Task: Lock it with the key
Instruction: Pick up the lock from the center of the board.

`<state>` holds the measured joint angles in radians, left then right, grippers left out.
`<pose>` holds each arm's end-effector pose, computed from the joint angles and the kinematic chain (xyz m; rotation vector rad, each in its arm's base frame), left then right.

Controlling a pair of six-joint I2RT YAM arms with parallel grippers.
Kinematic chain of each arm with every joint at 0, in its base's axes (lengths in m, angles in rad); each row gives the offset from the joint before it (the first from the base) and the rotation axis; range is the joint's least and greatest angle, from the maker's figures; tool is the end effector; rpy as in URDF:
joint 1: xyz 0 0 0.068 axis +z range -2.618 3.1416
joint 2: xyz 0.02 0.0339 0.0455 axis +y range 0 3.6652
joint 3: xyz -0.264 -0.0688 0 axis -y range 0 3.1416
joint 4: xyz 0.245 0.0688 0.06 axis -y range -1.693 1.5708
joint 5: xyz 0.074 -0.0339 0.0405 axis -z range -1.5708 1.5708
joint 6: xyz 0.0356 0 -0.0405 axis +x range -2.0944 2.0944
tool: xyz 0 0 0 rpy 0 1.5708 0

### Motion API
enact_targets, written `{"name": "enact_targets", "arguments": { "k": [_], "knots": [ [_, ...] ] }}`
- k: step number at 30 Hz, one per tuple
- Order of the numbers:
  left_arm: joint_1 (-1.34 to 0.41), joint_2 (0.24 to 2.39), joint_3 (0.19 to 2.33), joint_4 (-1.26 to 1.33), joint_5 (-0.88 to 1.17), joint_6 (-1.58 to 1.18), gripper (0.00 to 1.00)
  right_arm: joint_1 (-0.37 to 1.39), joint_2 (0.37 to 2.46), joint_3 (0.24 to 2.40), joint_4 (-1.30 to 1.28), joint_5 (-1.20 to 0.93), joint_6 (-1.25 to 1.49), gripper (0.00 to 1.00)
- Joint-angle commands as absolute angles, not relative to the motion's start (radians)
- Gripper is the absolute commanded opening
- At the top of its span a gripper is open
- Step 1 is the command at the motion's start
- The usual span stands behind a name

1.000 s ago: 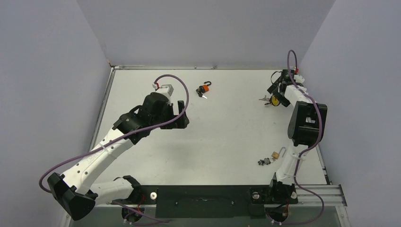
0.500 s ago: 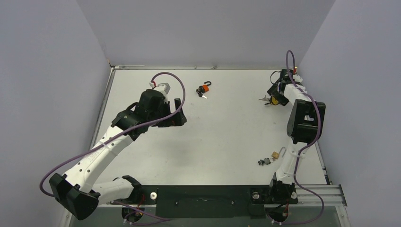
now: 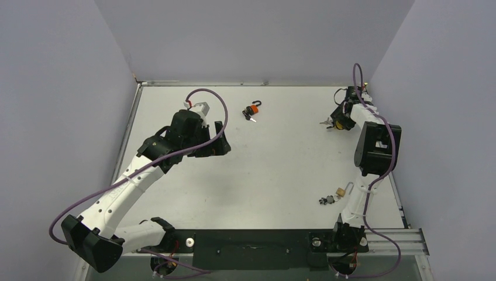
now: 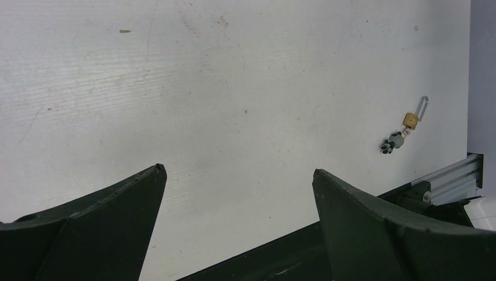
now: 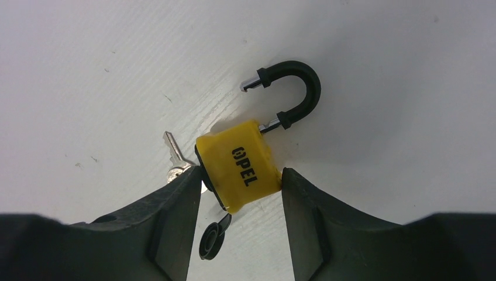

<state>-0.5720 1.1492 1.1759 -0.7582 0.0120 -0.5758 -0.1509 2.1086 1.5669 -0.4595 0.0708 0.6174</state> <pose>0.1989 -0.1286 0.3477 0.0018 2.3779 -0.5880 0.4496 -0.0709 0.1731 0.9880 2.3730 0.0854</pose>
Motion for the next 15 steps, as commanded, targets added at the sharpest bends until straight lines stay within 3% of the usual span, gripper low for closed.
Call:
{"name": "enact_targets", "arguments": {
  "k": [1,9,15],
  "knots": [
    [-0.561,1.151,1.197,-0.745,0.039,-0.594,0.97,-0.157,2.125,1.599,-0.458,0.066,0.607,0.47],
    [-0.556,1.154,1.195,-0.747,0.050,-0.606,0.97,-0.155,2.143,1.619,-0.479,0.087,0.578,0.48],
    [-0.550,1.152,1.204,-0.756,0.055,-0.609,0.97,-0.155,2.149,1.636,-0.495,0.106,0.530,0.57]
  ]
}}
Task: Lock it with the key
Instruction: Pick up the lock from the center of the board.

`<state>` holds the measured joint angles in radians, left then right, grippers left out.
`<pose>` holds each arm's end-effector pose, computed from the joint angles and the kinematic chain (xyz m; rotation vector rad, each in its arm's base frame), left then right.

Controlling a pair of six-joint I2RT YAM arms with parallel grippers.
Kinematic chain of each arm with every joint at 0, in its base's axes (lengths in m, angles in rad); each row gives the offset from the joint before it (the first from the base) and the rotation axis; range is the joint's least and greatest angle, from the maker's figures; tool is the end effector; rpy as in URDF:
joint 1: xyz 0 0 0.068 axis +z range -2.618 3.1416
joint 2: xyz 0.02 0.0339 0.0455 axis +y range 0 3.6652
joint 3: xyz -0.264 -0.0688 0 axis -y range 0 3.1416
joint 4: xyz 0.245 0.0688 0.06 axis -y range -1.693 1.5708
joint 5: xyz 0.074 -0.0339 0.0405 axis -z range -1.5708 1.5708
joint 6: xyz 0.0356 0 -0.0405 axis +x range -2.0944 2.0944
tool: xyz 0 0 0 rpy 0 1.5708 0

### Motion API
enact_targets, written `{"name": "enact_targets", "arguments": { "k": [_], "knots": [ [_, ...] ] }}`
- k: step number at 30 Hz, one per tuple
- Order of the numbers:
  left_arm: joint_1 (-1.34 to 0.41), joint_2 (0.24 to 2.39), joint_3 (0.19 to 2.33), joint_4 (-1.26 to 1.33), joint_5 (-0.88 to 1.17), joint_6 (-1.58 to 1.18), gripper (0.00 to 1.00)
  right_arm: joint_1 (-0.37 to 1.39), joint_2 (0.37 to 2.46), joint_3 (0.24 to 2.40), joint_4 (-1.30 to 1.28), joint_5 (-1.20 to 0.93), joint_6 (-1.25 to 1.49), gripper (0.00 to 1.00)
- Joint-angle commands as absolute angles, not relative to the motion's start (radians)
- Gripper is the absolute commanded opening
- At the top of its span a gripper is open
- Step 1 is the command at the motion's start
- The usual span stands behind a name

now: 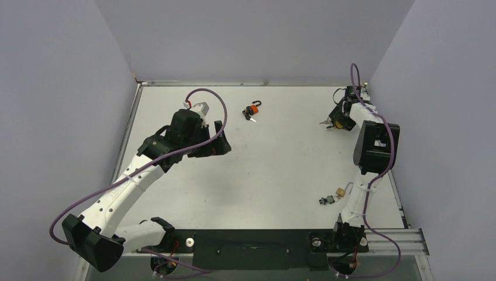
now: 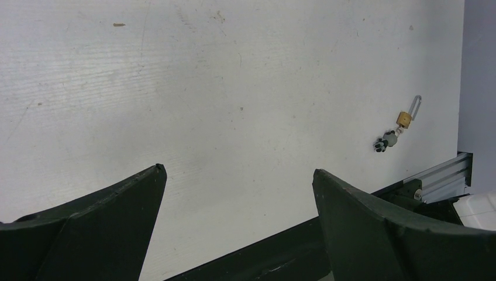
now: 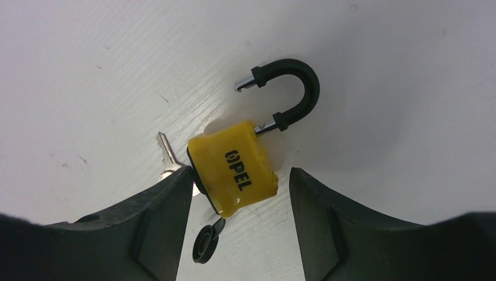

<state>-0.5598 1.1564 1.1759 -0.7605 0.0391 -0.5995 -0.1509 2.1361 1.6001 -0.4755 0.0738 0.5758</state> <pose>0.2012 -0.1277 0.3460 -0.0269 2.3961 -0.6173 0.4552 -0.0719 0.1701 0.9422 2.4010 0.0631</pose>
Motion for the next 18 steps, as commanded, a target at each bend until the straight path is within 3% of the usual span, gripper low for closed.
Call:
{"name": "enact_targets", "arguments": {
  "k": [1,5,7,14,18],
  "knots": [
    [-0.550,1.153,1.205,-0.757,0.055,-0.608,0.97,-0.155,2.151,1.638,-0.495,0.105,0.523,0.58],
    [-0.545,1.155,1.210,-0.763,0.059,-0.607,0.97,-0.155,2.160,1.654,-0.497,0.094,0.511,0.58],
    [-0.544,1.155,1.212,-0.765,0.060,-0.607,0.97,-0.155,2.165,1.663,-0.497,0.091,0.512,0.54],
    [-0.539,1.156,1.212,-0.760,0.074,-0.609,0.97,-0.152,2.173,1.675,-0.495,0.048,0.518,0.13],
    [-0.537,1.151,1.207,-0.744,0.099,-0.610,0.97,-0.125,2.100,1.615,-0.481,0.031,0.524,0.04]
  ]
}}
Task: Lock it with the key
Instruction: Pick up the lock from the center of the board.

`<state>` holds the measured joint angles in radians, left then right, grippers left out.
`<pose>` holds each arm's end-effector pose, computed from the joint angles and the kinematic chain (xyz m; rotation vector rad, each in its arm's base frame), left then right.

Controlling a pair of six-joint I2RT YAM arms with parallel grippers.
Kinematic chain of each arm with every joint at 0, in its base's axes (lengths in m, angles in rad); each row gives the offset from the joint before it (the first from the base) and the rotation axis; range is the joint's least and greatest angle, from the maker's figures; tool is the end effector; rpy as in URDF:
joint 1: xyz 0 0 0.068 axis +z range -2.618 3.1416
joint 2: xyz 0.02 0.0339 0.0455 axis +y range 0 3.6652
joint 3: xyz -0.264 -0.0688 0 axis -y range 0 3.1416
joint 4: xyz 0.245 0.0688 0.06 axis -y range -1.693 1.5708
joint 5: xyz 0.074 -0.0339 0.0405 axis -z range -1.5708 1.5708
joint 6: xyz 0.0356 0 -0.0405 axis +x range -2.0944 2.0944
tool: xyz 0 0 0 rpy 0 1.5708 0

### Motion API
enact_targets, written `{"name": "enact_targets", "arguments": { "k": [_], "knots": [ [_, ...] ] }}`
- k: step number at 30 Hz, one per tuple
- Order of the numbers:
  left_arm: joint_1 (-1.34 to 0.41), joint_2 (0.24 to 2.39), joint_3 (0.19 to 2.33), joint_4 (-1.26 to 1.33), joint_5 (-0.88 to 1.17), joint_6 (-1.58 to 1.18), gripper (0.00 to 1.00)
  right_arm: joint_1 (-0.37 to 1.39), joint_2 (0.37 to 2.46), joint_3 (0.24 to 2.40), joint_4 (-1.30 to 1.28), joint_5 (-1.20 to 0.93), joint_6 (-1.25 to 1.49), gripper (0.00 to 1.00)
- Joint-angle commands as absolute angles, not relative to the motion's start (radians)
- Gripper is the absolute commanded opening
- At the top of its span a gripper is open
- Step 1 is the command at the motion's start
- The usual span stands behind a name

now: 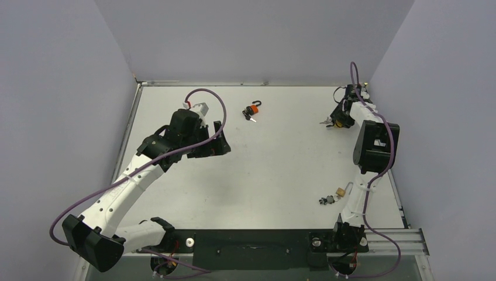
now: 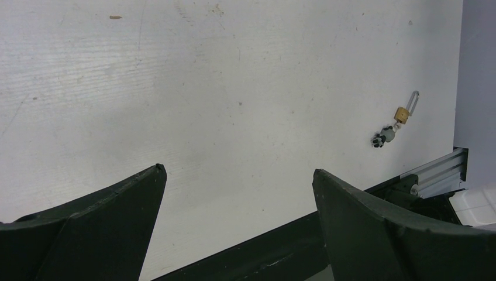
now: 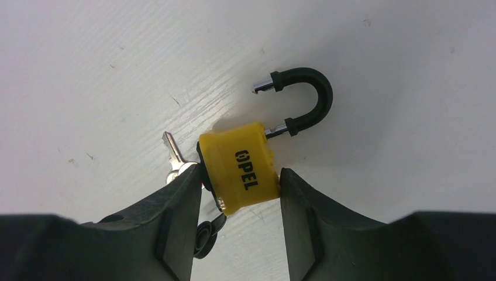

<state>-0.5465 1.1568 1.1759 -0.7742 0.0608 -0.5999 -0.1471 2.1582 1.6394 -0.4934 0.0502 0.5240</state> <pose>0.2017 -0.1252 0.3448 -0.0327 2.4141 -0.6274 0.4616 -0.0702 0.1710 0.8680 2.4326 0.0751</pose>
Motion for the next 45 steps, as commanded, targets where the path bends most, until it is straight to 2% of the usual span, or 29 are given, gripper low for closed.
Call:
{"name": "enact_targets", "arguments": {
  "k": [1,13,18,22,28,36,45],
  "knots": [
    [-0.537,1.151,1.204,-0.739,0.106,-0.611,0.97,-0.108,2.057,1.576,-0.475,0.025,0.524,0.04],
    [-0.528,1.150,1.175,-0.606,0.258,-0.655,0.96,0.216,1.524,1.153,-0.367,-0.069,0.482,0.00],
    [-0.509,1.170,1.170,-0.554,0.355,-0.697,0.96,0.447,1.295,1.052,-0.350,-0.085,0.420,0.01],
    [-0.490,1.185,1.165,-0.495,0.459,-0.761,0.93,0.638,1.187,1.037,-0.357,-0.087,0.361,0.02],
    [-0.482,1.206,1.177,-0.447,0.569,-0.793,0.84,0.812,1.142,1.112,-0.437,-0.148,0.310,0.03],
    [-0.476,1.207,1.164,-0.486,0.655,-0.809,0.64,0.968,1.142,1.255,-0.599,-0.230,0.236,0.03],
    [-0.473,1.174,1.130,-0.505,0.743,-0.843,0.56,1.046,1.154,1.355,-0.676,-0.253,0.189,0.02]
  ]
}}
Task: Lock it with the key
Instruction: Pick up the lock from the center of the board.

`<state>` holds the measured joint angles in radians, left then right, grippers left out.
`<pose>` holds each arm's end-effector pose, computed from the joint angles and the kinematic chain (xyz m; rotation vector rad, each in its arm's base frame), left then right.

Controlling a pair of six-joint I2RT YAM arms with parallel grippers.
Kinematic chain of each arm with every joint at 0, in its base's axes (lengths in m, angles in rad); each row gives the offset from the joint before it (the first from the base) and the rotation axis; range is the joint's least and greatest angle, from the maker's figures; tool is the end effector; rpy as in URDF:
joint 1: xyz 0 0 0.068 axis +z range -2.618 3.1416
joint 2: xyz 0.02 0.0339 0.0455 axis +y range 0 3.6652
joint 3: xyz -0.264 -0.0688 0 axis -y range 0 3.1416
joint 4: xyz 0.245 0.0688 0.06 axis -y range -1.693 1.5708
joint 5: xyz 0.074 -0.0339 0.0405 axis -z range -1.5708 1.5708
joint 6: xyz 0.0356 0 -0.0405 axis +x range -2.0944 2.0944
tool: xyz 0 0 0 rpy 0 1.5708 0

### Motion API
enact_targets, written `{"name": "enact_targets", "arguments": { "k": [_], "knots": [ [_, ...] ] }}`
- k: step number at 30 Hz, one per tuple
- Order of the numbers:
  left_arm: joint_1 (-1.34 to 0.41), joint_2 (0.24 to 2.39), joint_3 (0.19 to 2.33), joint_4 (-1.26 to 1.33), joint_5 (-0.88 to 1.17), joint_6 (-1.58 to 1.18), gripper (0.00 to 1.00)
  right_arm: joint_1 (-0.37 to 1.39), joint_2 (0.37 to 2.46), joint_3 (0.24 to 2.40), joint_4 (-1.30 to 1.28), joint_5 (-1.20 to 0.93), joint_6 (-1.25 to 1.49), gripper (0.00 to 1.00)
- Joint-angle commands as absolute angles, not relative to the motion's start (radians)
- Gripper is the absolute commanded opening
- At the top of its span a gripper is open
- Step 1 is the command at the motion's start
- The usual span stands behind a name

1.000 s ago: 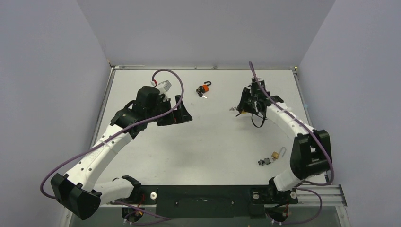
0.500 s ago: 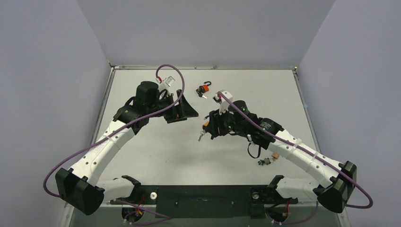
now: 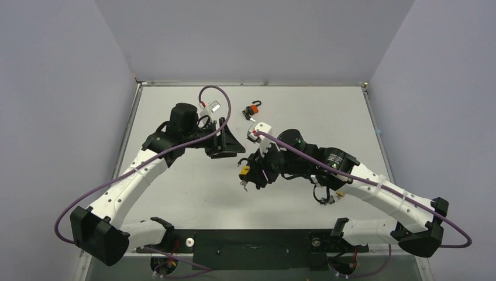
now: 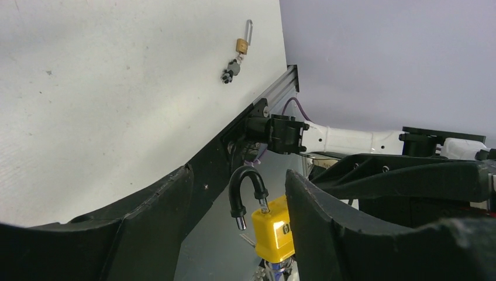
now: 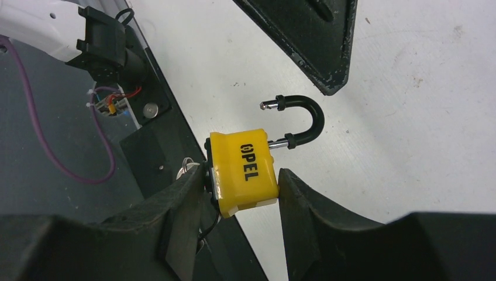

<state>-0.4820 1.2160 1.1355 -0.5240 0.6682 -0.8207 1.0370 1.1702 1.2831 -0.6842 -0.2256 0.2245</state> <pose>0.2212 -0.1406 0.3432 0.0260 2.4119 -1.4098 0.1179 0.2151 0.3850 -1.0329 2.0434 0.9449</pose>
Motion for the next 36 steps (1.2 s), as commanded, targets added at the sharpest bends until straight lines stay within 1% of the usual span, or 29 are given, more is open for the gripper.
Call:
{"name": "enact_targets", "arguments": {
  "k": [1,8,12,14,19,27,31,36],
  "knots": [
    [-0.471,1.171,1.126,-0.494,0.767,-0.851,0.56,1.048,1.153,1.365,-0.679,-0.265,0.185,0.01],
    [-0.455,1.109,1.047,-0.360,0.901,-0.982,0.52,1.051,1.137,1.412,-0.705,-0.315,0.162,0.00],
    [-0.449,1.083,1.001,-0.216,0.976,-1.098,0.49,1.058,1.121,1.430,-0.712,-0.356,0.156,0.00],
    [-0.449,1.074,0.991,-0.184,1.003,-1.136,0.48,1.067,1.118,1.441,-0.717,-0.363,0.152,0.00],
    [-0.449,1.055,0.964,-0.170,1.008,-1.179,0.47,1.075,1.114,1.476,-0.736,-0.362,0.138,0.00],
    [-0.449,1.026,0.906,-0.079,1.019,-1.263,0.45,1.091,1.135,1.536,-0.783,-0.346,0.115,0.00],
    [-0.453,1.026,0.889,0.022,1.034,-1.333,0.45,1.098,1.151,1.552,-0.799,-0.338,0.104,0.00],
    [-0.469,1.026,0.858,0.134,1.047,-1.416,0.41,1.104,1.178,1.575,-0.813,-0.330,0.093,0.00]
  ]
}}
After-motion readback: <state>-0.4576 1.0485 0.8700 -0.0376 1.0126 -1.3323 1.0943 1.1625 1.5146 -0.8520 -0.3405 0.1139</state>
